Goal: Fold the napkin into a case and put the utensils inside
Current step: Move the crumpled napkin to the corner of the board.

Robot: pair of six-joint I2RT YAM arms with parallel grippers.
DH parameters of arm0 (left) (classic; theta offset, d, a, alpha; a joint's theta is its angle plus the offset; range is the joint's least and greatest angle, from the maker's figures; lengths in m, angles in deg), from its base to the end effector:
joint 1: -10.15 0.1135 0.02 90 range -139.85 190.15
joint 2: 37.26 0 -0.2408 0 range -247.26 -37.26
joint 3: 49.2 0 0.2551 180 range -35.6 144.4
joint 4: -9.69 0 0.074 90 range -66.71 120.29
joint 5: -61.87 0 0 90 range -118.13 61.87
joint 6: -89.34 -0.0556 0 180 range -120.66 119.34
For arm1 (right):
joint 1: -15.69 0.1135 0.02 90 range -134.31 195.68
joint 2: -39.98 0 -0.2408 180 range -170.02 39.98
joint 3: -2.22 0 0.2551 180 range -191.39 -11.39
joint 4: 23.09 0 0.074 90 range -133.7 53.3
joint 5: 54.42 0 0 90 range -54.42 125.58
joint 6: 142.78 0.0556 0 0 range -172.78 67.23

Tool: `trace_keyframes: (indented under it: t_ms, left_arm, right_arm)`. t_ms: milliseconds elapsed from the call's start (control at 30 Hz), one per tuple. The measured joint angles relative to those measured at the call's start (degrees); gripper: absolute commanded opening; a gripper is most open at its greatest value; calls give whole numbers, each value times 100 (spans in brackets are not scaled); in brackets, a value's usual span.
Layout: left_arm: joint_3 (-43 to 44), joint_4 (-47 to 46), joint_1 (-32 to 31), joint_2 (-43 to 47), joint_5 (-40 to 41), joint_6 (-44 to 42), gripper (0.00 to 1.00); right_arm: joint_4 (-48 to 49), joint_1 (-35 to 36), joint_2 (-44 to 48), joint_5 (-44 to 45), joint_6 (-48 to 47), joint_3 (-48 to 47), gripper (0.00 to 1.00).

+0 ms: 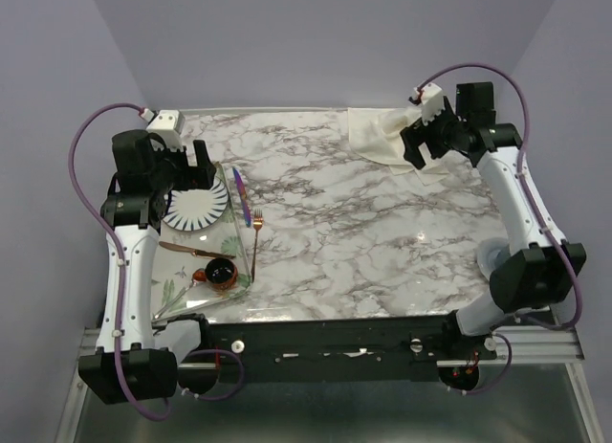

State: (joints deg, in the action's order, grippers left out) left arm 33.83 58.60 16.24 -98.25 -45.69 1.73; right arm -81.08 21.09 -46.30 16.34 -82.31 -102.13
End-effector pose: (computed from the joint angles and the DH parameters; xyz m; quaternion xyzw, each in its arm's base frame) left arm 0.2533 0.0102 0.3624 0.0174 0.8457 -0.1133 0.5213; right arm 0.3407 0.0506 0.3517 -0.3356 0.8309 0.0608 0.4397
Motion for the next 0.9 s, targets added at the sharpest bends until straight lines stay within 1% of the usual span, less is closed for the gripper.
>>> trace_keyframes:
  t_ms: [133, 233, 267, 367, 500, 767, 867, 900]
  left_arm:
    - [-20, -129, 0, -66, -149, -52, 99]
    - [20, -144, 0, -258, -214, -79, 99]
    - [20, -144, 0, -291, -225, -83, 99]
    - [20, -136, 0, -479, -275, -109, 99]
    - [20, -136, 0, -590, -341, -114, 99]
    - [24, -92, 0, -1008, -535, -275, 99]
    - [31, -7, 0, -1152, -621, -304, 99]
    - [31, 20, 0, -1185, -664, -308, 99]
  right_arm:
    - [142, 295, -951, 337, -385, -428, 100]
    - [199, 509, -1980, 734, -688, -951, 100]
    - [205, 529, -2100, 800, -728, -1012, 100]
    - [149, 623, -2931, 1108, -887, -1502, 100]
    - [168, 625, -3427, 1384, -997, -1788, 100]
    - [398, 614, -4103, 1869, -1169, -1934, 98]
    - [442, 608, -4345, 1993, -1235, -2000, 86]
    - [446, 592, -4426, 2031, -1263, -2028, 72]
